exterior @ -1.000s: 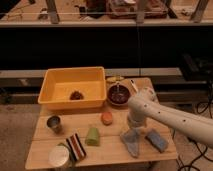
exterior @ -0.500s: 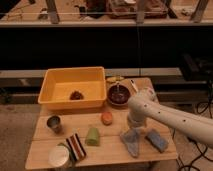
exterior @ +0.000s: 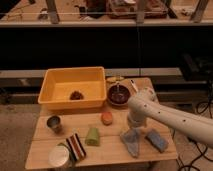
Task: Place eraser in table surface
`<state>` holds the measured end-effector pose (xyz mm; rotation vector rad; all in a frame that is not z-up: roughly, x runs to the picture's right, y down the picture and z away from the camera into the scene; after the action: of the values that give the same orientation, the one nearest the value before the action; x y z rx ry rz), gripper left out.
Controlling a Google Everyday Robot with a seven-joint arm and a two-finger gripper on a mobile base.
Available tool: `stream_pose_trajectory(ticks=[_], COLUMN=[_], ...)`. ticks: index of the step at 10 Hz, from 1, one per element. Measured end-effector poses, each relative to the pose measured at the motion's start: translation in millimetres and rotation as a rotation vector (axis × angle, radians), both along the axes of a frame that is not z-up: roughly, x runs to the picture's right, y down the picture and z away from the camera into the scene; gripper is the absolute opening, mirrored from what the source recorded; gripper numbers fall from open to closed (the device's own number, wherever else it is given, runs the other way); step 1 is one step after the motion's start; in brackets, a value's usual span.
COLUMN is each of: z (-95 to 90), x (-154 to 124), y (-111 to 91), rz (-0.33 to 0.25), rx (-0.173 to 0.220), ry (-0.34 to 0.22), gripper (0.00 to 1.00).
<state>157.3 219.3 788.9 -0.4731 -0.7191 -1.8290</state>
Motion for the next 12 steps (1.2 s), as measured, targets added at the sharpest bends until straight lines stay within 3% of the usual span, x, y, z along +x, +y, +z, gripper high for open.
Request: stream_pose_trajectory(ticks=[7,9,12], z=[-0.1,-4.1,-27.9], x=[-1,-13,-67], y=[-1,-19,-70], rz=[0.000,-0.023,-0.106], rx=[0.006,0.079,0.240], ry=[-0.005,-0.025,-0.072], gripper=[0.80,0.80,0.80])
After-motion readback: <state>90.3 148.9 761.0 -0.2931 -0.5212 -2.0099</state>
